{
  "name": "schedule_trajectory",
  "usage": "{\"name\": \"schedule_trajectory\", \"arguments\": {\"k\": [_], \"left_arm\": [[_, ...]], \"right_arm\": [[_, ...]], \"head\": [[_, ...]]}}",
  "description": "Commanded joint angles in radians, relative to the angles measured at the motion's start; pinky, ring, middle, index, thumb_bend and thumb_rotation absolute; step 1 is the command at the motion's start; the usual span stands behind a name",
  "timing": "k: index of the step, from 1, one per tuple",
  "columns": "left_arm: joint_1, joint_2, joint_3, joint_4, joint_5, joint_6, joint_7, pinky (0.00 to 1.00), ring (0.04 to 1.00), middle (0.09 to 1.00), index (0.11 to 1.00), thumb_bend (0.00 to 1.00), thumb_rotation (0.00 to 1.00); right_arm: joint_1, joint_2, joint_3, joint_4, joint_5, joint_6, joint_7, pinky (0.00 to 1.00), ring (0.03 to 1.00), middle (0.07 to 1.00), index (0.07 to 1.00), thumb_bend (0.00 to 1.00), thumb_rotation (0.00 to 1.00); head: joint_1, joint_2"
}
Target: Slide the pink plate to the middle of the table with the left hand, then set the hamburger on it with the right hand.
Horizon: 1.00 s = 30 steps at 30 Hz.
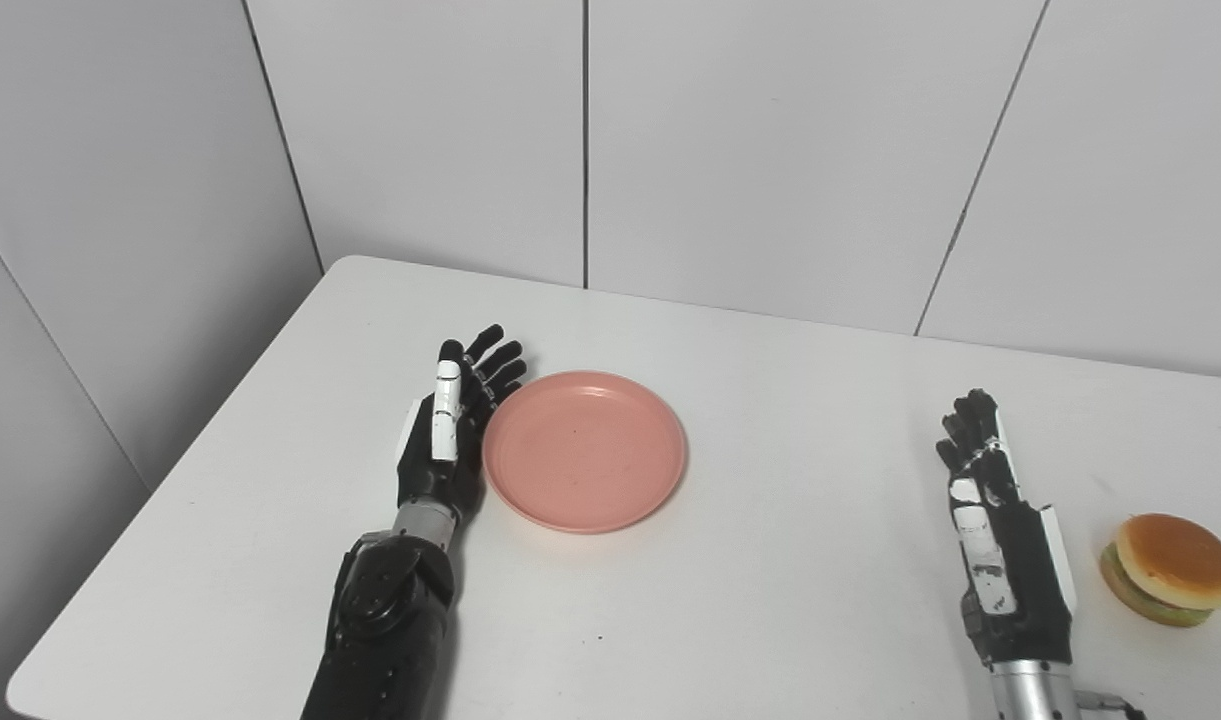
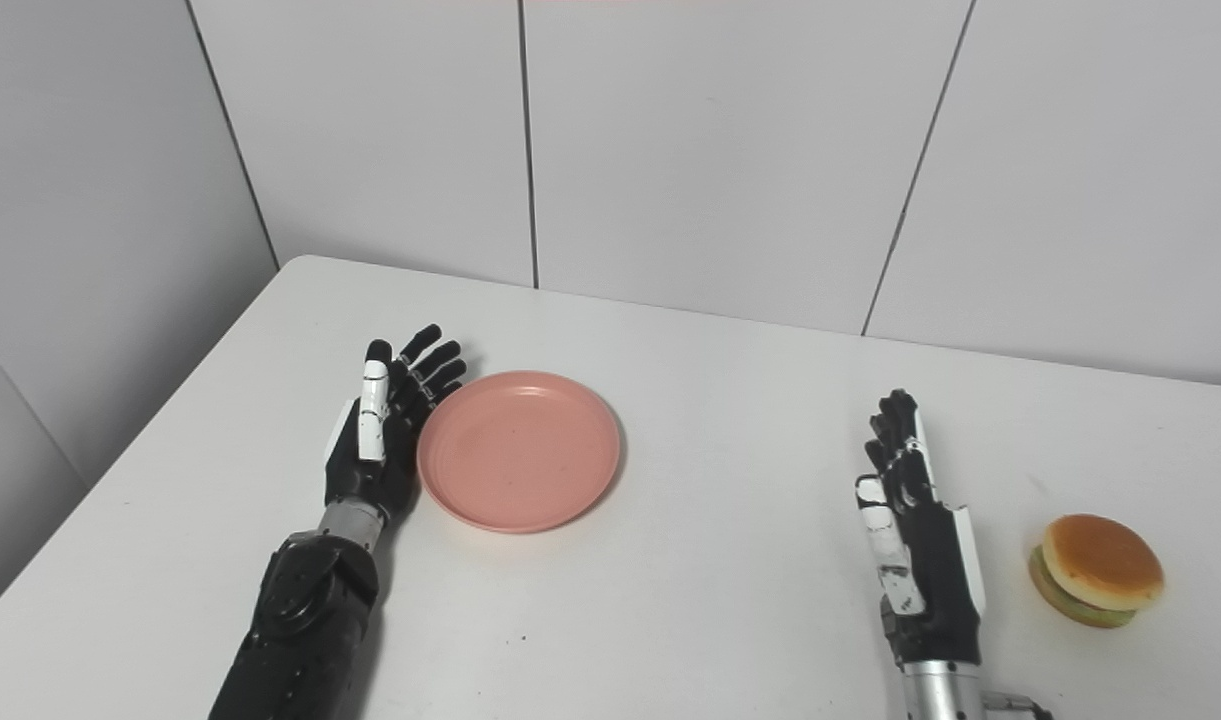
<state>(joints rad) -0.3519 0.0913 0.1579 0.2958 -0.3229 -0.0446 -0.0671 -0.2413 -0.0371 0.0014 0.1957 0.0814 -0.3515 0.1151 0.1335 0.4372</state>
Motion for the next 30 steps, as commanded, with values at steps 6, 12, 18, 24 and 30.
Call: {"name": "schedule_trajectory", "arguments": {"k": [6,12,18,24,30], "left_arm": [[0.042,-0.028,-0.050,0.003,0.049,0.024,-0.009,0.87,0.849,0.838,0.831,0.61,1.00],[0.048,-0.033,-0.071,0.012,0.067,0.021,-0.036,0.89,0.864,0.856,0.849,0.61,1.00],[0.070,-0.029,-0.110,-0.036,0.112,0.077,-0.031,0.90,0.867,0.857,0.849,0.63,1.00],[0.098,-0.039,-0.125,-0.082,0.101,0.106,-0.048,0.91,0.876,0.864,0.864,0.61,1.00],[0.109,-0.051,-0.139,-0.083,0.101,0.099,-0.076,0.91,0.887,0.868,0.865,0.60,1.00]], "right_arm": [[0.109,0.029,0.008,0.054,0.000,0.040,-0.017,1.00,1.000,1.000,1.000,0.54,0.83],[0.104,0.042,0.014,0.058,-0.028,0.026,-0.036,1.00,1.000,1.000,1.000,0.52,0.83],[0.109,0.060,0.022,0.041,-0.042,0.054,-0.049,1.00,1.000,1.000,1.000,0.55,0.81],[0.122,0.076,0.028,0.018,-0.066,0.064,-0.068,1.00,1.000,1.000,1.000,0.57,0.82],[0.130,0.085,0.035,-0.018,-0.085,0.106,-0.082,1.00,1.000,1.000,1.000,0.57,0.85]], "head": [[-0.022,0.007],[-0.061,0.009],[-0.102,0.006],[-0.140,0.009],[-0.157,0.029]]}}
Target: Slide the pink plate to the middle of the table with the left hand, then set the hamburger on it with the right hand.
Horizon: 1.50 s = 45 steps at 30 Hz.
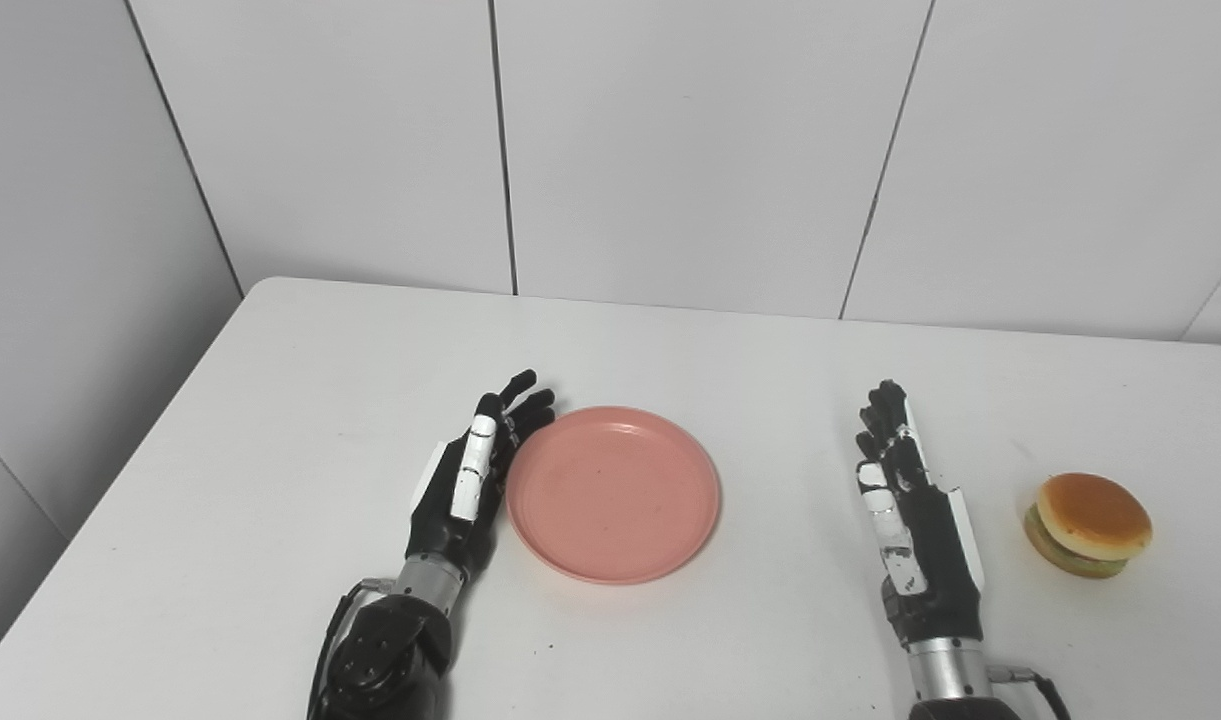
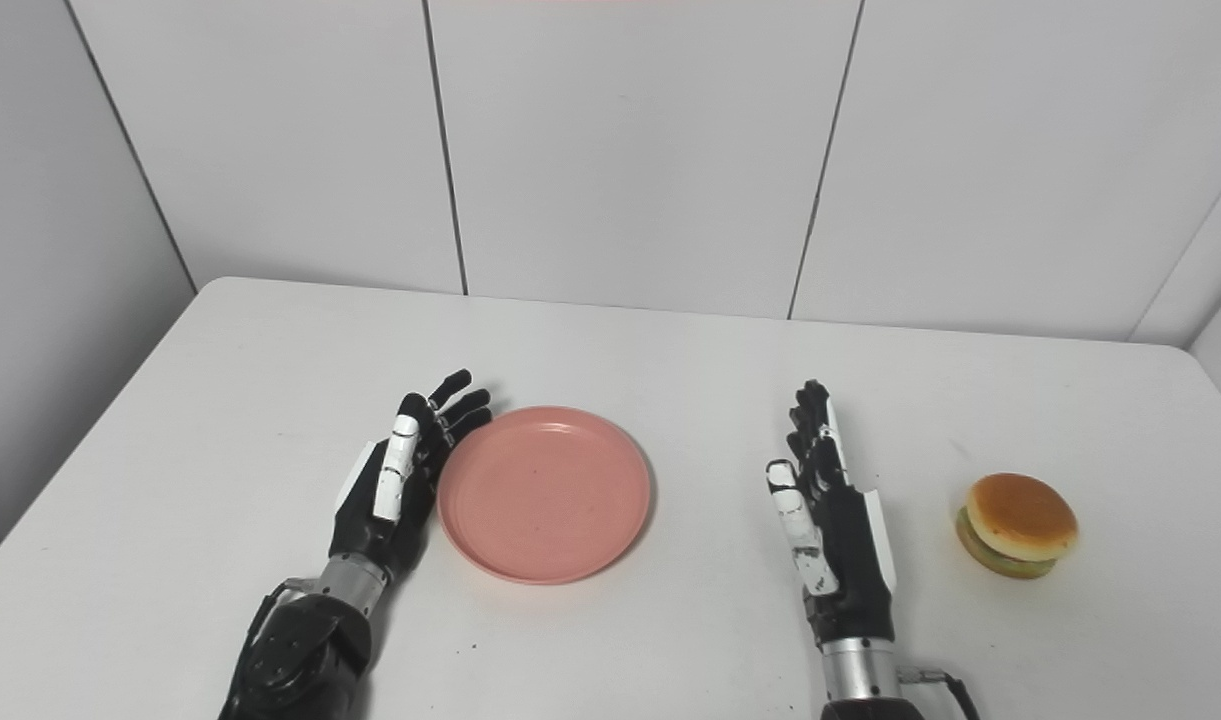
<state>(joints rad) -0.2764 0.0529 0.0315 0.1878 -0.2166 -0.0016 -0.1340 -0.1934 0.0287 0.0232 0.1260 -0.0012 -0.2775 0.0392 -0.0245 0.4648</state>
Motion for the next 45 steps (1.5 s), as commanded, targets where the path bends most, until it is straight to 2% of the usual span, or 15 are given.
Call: {"name": "schedule_trajectory", "arguments": {"k": [1,5,16,22,29,33,35,39,45], "left_arm": [[0.035,-0.012,-0.014,0.024,-0.003,0.056,-0.011,0.91,0.886,0.868,0.865,0.60,1.00],[0.038,-0.017,-0.026,0.033,0.000,0.038,-0.023,0.91,0.886,0.869,0.868,0.59,1.00],[0.060,-0.052,-0.048,0.012,0.028,0.052,-0.007,0.90,0.875,0.865,0.859,0.59,1.00],[0.070,-0.065,-0.058,0.009,0.045,0.046,-0.006,0.88,0.861,0.842,0.827,0.58,1.00],[0.084,-0.070,-0.075,0.018,0.056,0.028,-0.012,0.90,0.870,0.856,0.858,0.58,1.00],[0.085,-0.070,-0.085,0.025,0.072,0.010,-0.009,0.89,0.856,0.851,0.852,0.59,1.00],[0.091,-0.070,-0.090,0.016,0.080,0.014,-0.009,0.88,0.849,0.850,0.851,0.59,1.00],[0.109,-0.078,-0.099,-0.029,0.073,0.064,-0.011,0.91,0.872,0.859,0.862,0.59,1.00],[0.118,-0.087,-0.102,-0.030,0.056,0.058,-0.023,0.93,0.896,0.881,0.886,0.57,1.00]], "right_arm": [[0.083,0.020,0.014,0.049,-0.005,0.037,-0.008,1.00,1.000,1.000,1.000,0.57,0.85],[0.077,0.020,0.015,0.060,-0.010,0.014,-0.011,1.00,1.000,1.000,1.000,0.58,0.85],[0.077,0.019,0.018,0.069,-0.014,0.003,-0.012,1.00,1.000,1.000,1.000,0.59,0.85],[0.079,0.018,0.022,0.061,-0.004,0.025,-0.001,1.00,1.000,1.000,1.000,0.61,0.85],[0.075,0.027,0.026,0.073,-0.004,0.023,-0.007,1.00,1.000,1.000,1.000,0.64,0.84],[0.077,0.030,0.031,0.062,-0.014,0.034,-0.013,1.00,1.000,1.000,1.000,0.63,0.84],[0.077,0.032,0.032,0.058,-0.009,0.034,-0.010,1.00,1.000,1.000,1.000,0.62,0.83],[0.078,0.032,0.033,0.056,-0.011,0.035,-0.010,1.00,1.000,1.000,1.000,0.63,0.83],[0.078,0.031,0.035,0.055,-0.012,0.036,-0.009,1.00,1.000,1.000,1.000,0.65,0.84]], "head": [[0.001,0.001],[-0.005,0.002],[-0.017,0.000],[-0.026,-0.003],[-0.050,0.002],[-0.056,0.006],[-0.056,0.009],[-0.059,0.012],[-0.059,0.012]]}}
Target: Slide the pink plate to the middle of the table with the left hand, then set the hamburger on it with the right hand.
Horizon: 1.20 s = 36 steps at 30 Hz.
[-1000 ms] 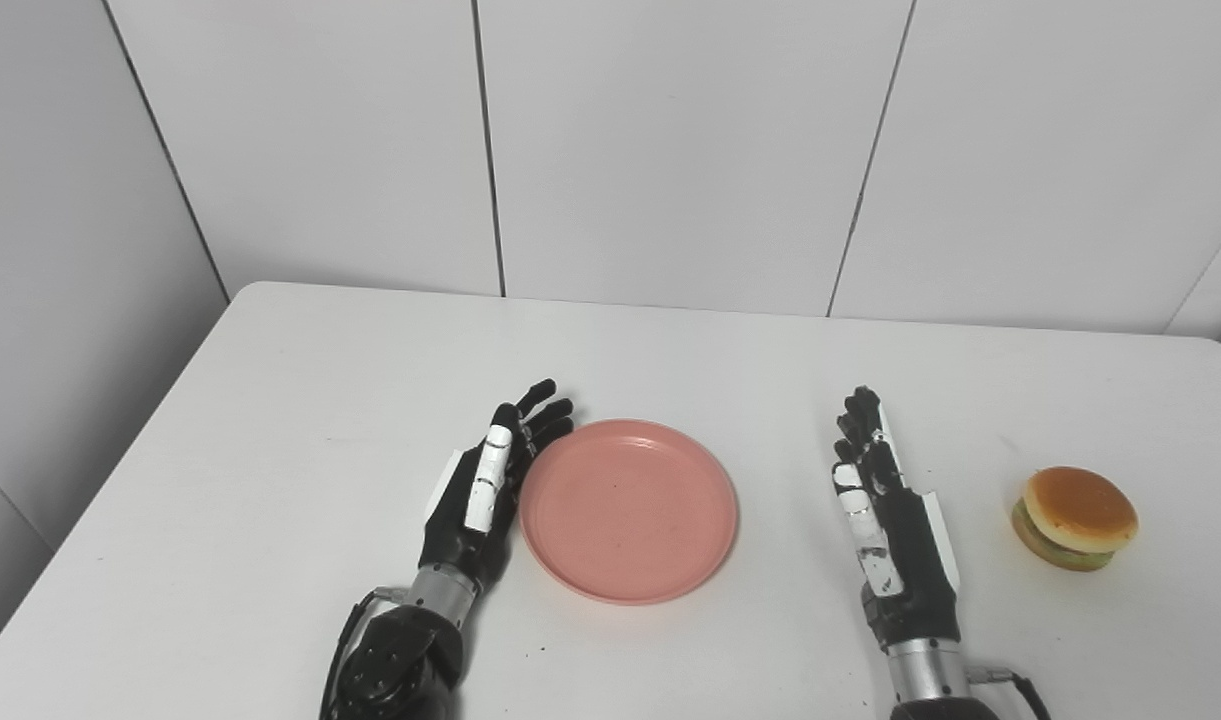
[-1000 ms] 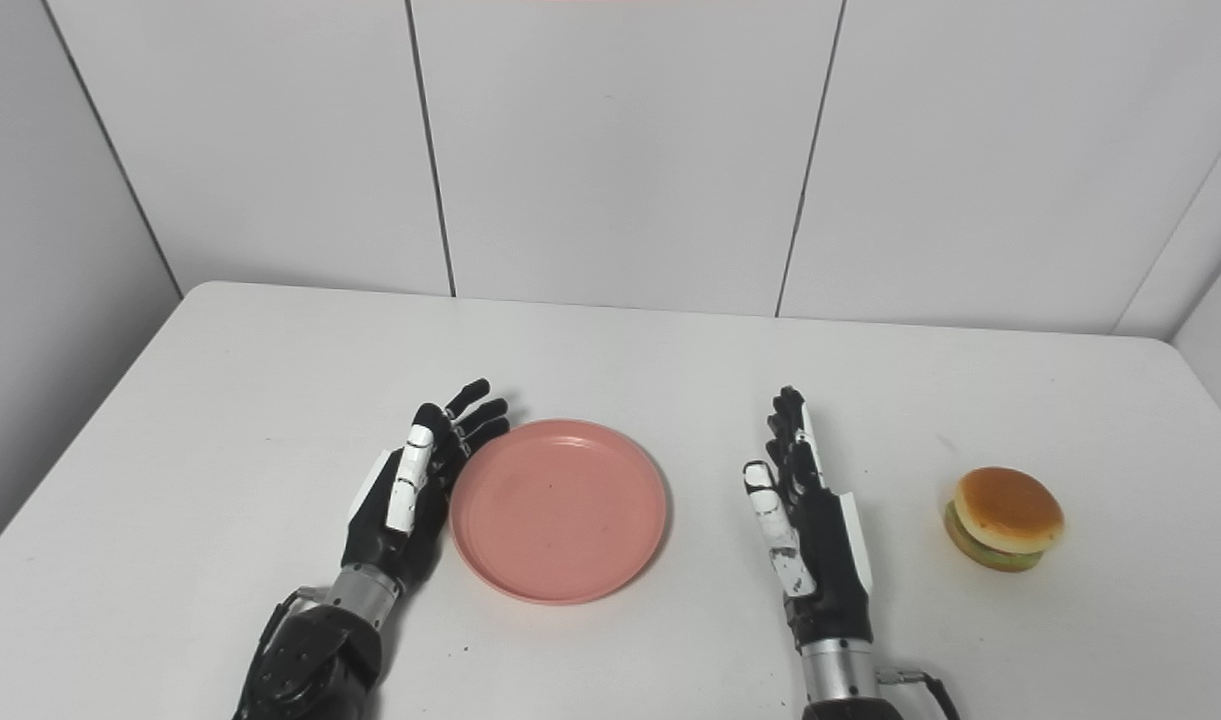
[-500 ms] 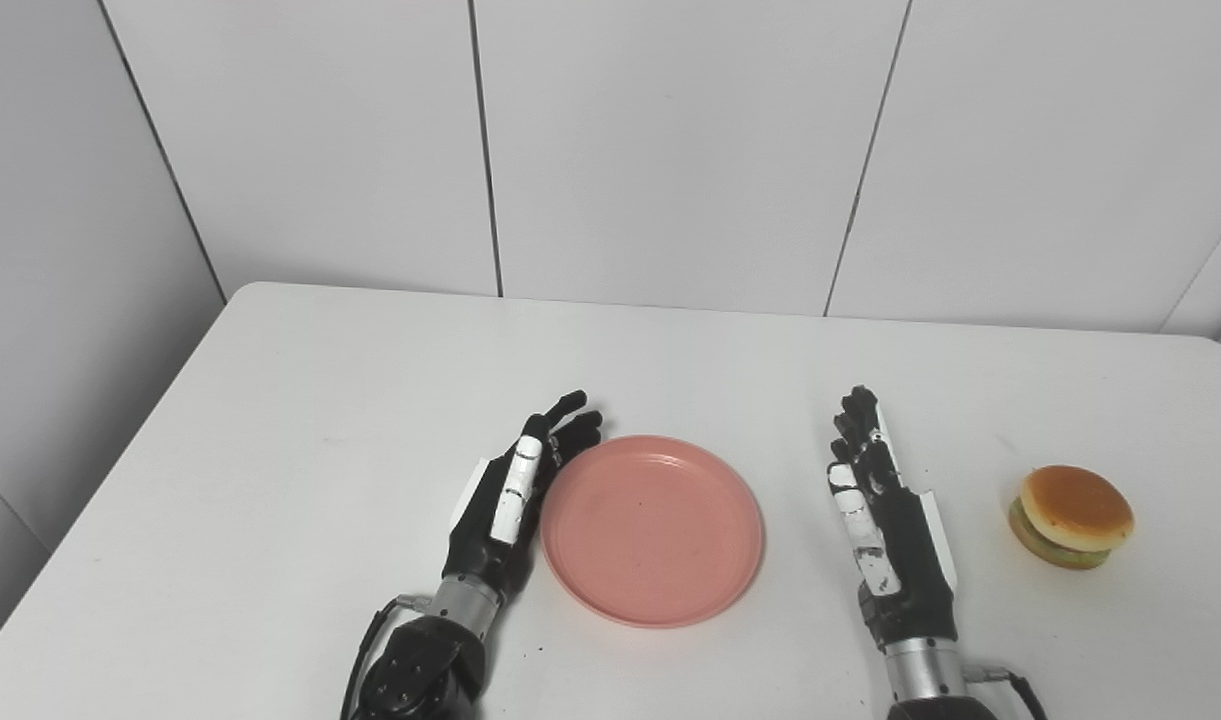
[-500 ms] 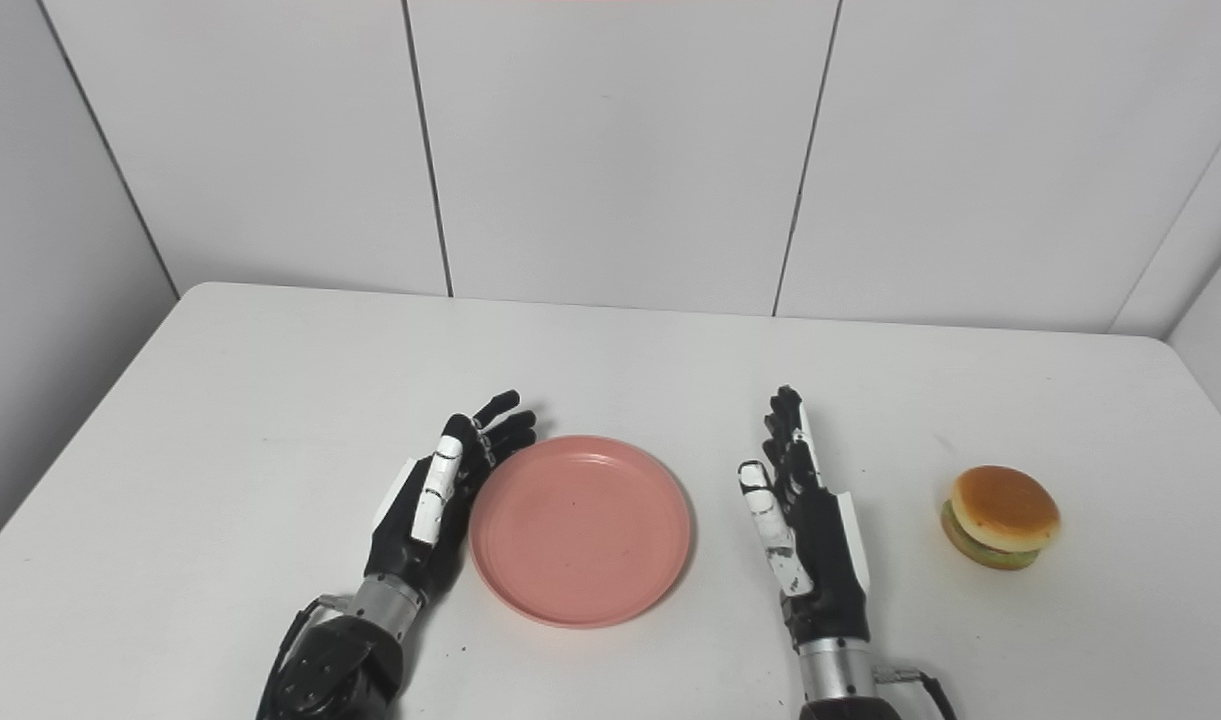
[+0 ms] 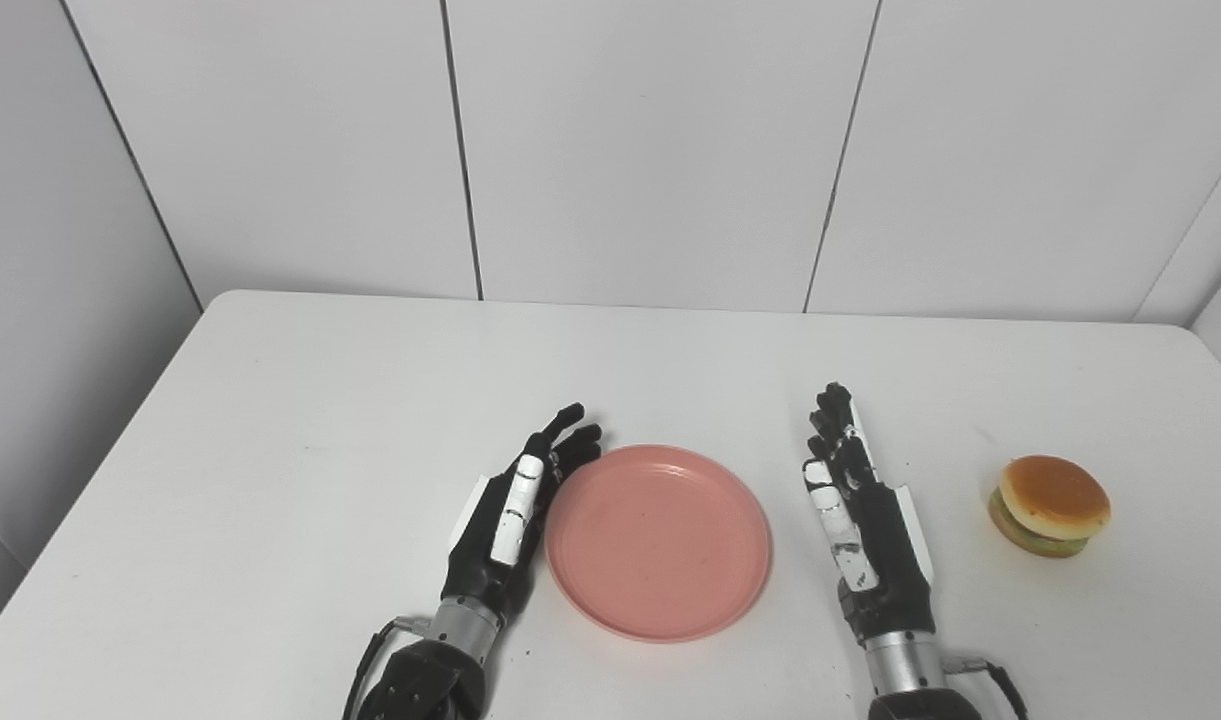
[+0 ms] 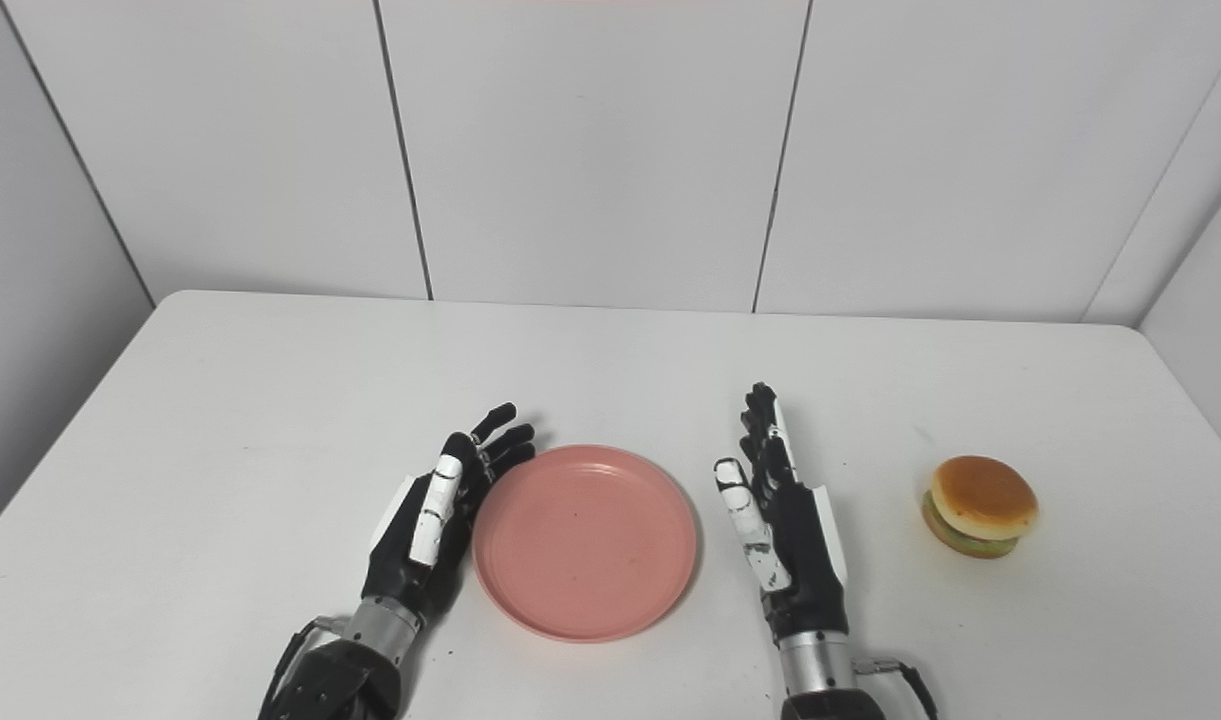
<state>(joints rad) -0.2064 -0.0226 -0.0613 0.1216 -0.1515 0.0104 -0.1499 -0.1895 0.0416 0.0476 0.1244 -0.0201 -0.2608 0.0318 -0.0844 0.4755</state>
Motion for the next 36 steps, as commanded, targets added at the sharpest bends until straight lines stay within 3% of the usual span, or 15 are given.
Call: {"name": "schedule_trajectory", "arguments": {"k": [1,9,14,19,25,36], "left_arm": [[0.049,-0.012,-0.010,0.039,-0.008,0.040,-0.009,0.93,0.901,0.887,0.891,0.57,1.00],[0.058,-0.028,0.000,0.033,-0.002,0.030,0.011,0.95,0.923,0.908,0.914,0.55,1.00],[0.048,-0.036,0.023,0.075,0.030,-0.046,0.046,0.95,0.928,0.925,0.914,0.55,1.00],[0.041,-0.028,0.025,0.091,0.033,-0.067,0.040,0.98,0.956,0.953,0.941,0.57,1.00],[0.045,-0.034,0.031,0.068,0.012,-0.032,0.039,1.00,0.989,0.982,0.973,0.55,1.00],[0.043,-0.029,0.024,0.074,0.059,-0.047,0.065,1.00,1.000,1.000,1.000,0.55,1.00]], "right_arm": [[0.074,0.018,0.010,0.056,0.007,0.019,-0.002,1.00,1.000,1.000,1.000,0.65,0.84],[0.078,0.022,0.009,0.046,0.010,0.031,-0.005,1.00,1.000,1.000,1.000,0.65,0.83],[0.078,0.019,0.010,0.046,0.009,0.030,-0.002,1.00,1.000,1.000,1.000,0.64,0.83],[0.077,0.019,0.010,0.049,0.017,0.028,0.003,1.00,1.000,1.000,1.000,0.64,0.83],[0.077,0.019,0.011,0.048,0.024,0.032,0.005,1.00,1.000,1.000,1.000,0.65,0.82],[0.075,0.015,0.012,0.044,0.014,0.031,0.001,1.00,1.000,1.000,1.000,0.64,0.83]], "head": [[0.001,0.001],[0.003,0.009],[0.003,0.010],[0.005,0.009],[0.003,0.009],[0.002,0.011]]}}
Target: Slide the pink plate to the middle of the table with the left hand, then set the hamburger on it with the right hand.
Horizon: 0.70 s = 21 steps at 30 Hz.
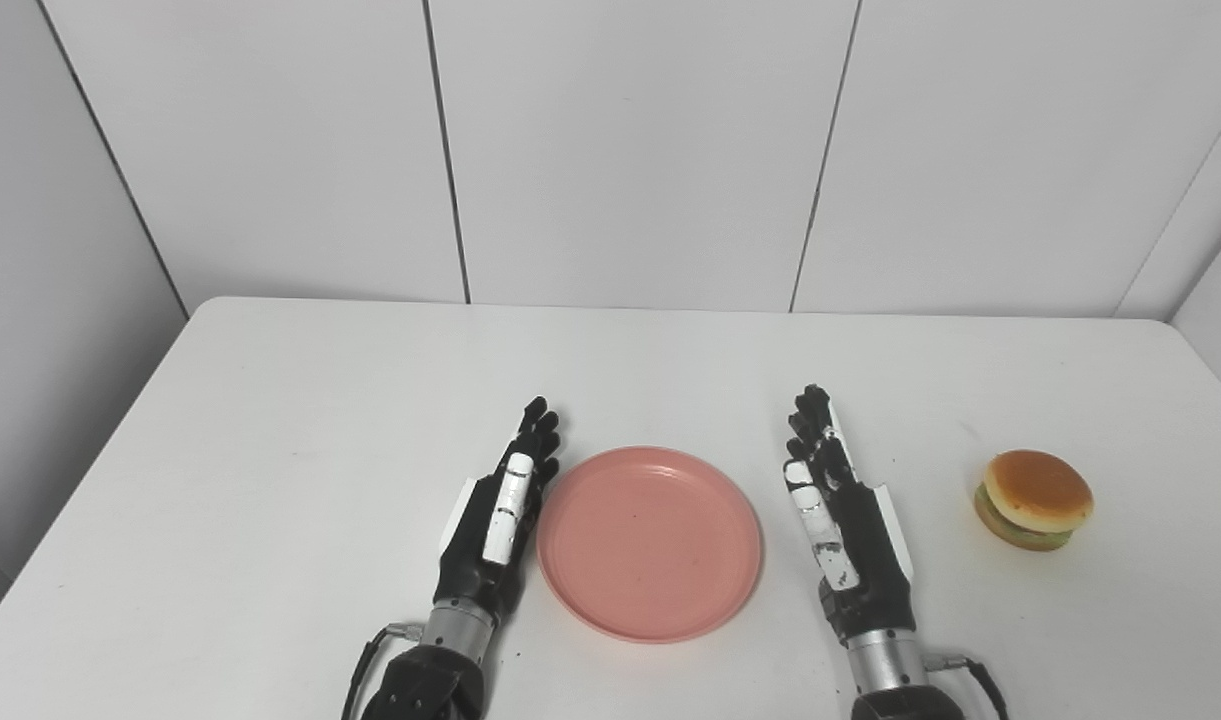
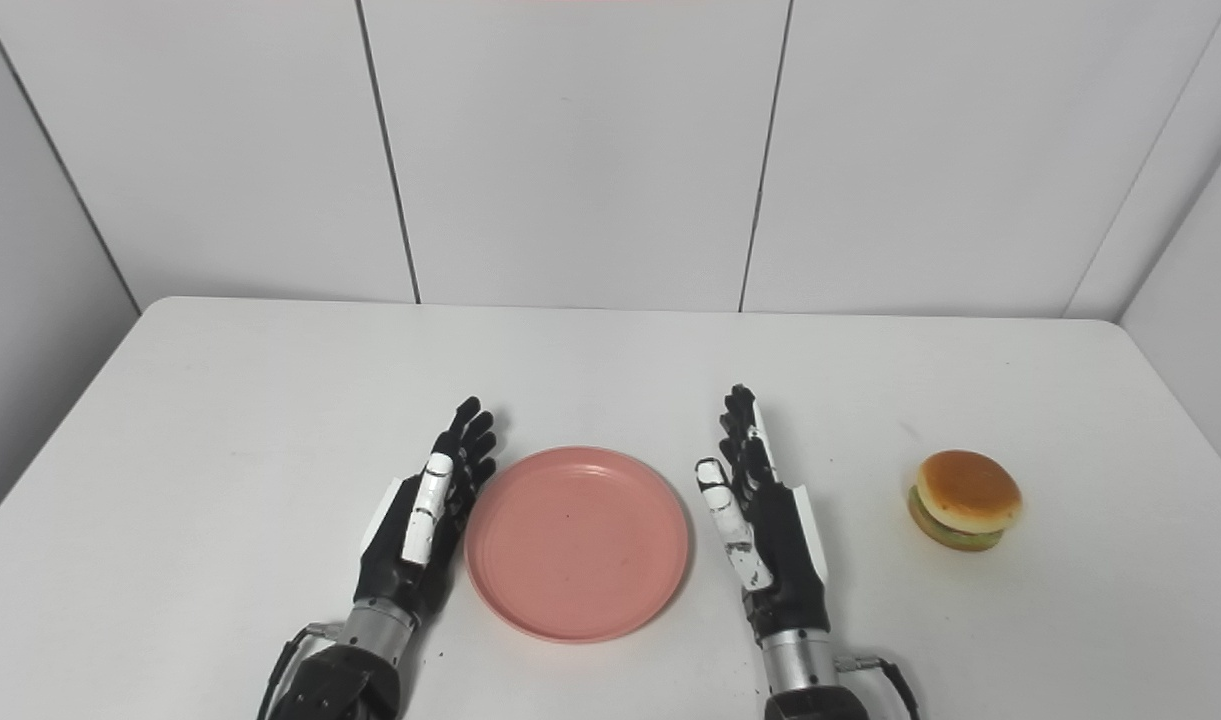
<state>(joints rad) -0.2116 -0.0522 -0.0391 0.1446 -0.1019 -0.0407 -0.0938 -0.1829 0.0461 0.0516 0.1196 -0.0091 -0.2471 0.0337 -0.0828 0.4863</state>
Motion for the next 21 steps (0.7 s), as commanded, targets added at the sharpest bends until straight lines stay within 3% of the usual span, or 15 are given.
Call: {"name": "schedule_trajectory", "arguments": {"k": [1,8,11,12,17,21], "left_arm": [[0.049,0.001,0.001,0.051,0.013,0.002,0.011,1.00,1.000,1.000,1.000,0.55,1.00],[0.053,-0.008,0.002,0.045,0.013,0.010,0.015,1.00,1.000,1.000,1.000,0.55,1.00],[0.053,-0.010,0.001,0.046,0.019,0.008,0.020,1.00,1.000,1.000,1.000,0.56,1.00],[0.053,-0.010,0.001,0.045,0.021,0.008,0.021,1.00,1.000,1.000,1.000,0.55,1.00],[0.053,-0.012,0.003,0.043,0.019,0.012,0.022,1.00,1.000,1.000,1.000,0.55,1.00],[0.053,-0.013,0.006,0.038,0.012,0.022,0.020,1.00,1.000,1.000,1.000,0.55,1.00]], "right_arm": [[0.068,0.010,0.008,0.048,-0.002,0.016,-0.003,1.00,1.000,1.000,1.000,0.64,0.83],[0.059,0.003,-0.004,0.012,-0.034,0.011,-0.031,1.00,1.000,1.000,1.000,0.61,0.83],[0.050,-0.004,-0.016,-0.035,-0.060,0.060,-0.053,0.99,0.985,0.987,0.999,0.62,0.83],[0.046,-0.008,-0.019,-0.052,-0.057,0.077,-0.052,0.99,0.989,0.992,1.000,0.66,0.82],[0.013,-0.057,-0.030,-0.096,-0.122,0.066,-0.068,0.95,0.974,0.997,1.000,0.64,0.84],[-0.007,-0.089,-0.040,-0.159,-0.149,0.088,-0.067,0.93,0.951,0.972,0.985,0.59,0.78]], "head": [[0.001,0.001],[0.000,0.005],[-0.001,0.005],[-0.001,0.005],[-0.002,0.002],[-0.009,0.001]]}}
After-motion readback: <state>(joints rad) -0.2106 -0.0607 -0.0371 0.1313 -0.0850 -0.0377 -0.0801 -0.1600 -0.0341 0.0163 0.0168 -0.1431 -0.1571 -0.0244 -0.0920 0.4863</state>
